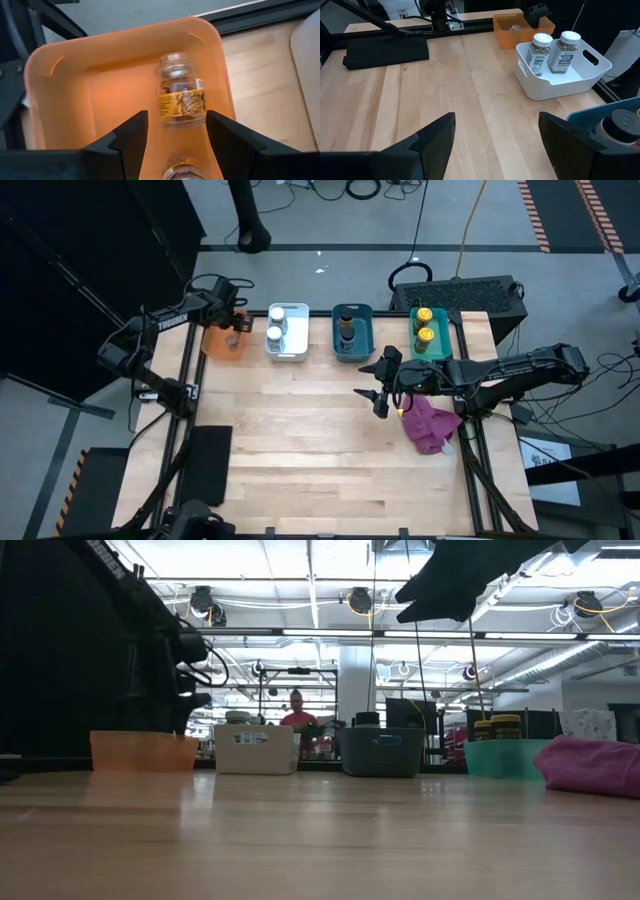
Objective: Sort spices by type
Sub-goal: Put the brown seasoning bottle into the orange bin
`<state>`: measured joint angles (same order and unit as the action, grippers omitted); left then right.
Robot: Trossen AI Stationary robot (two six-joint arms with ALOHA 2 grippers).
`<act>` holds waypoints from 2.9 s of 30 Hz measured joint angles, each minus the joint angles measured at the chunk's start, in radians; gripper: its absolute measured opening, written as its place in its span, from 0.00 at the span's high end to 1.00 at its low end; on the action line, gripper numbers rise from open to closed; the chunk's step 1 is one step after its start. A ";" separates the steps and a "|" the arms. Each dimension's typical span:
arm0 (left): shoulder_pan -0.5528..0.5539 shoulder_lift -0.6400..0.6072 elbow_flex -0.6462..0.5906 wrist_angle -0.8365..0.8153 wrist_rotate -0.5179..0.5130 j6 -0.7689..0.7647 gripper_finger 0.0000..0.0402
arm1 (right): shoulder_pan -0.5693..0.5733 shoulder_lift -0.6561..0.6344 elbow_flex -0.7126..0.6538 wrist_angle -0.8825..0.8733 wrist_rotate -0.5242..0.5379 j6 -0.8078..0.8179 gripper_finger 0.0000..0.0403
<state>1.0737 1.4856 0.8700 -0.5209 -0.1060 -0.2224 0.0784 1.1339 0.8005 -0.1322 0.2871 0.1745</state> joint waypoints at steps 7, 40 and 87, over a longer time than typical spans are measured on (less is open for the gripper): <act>0.000 0.024 0.000 0.030 0.001 0.046 0.49 | 0.000 0.000 0.000 0.000 0.000 -0.003 0.34; -0.007 0.049 -0.001 0.071 -0.032 0.049 0.43 | 0.000 0.000 0.000 0.000 0.000 -0.008 0.34; -0.003 0.066 0.007 0.041 -0.169 0.120 0.43 | 0.000 0.000 0.000 -0.007 0.000 -0.003 0.34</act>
<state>1.0704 1.5520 0.8772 -0.4800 -0.2748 -0.1028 0.0784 1.1338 0.8005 -0.1394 0.2871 0.1711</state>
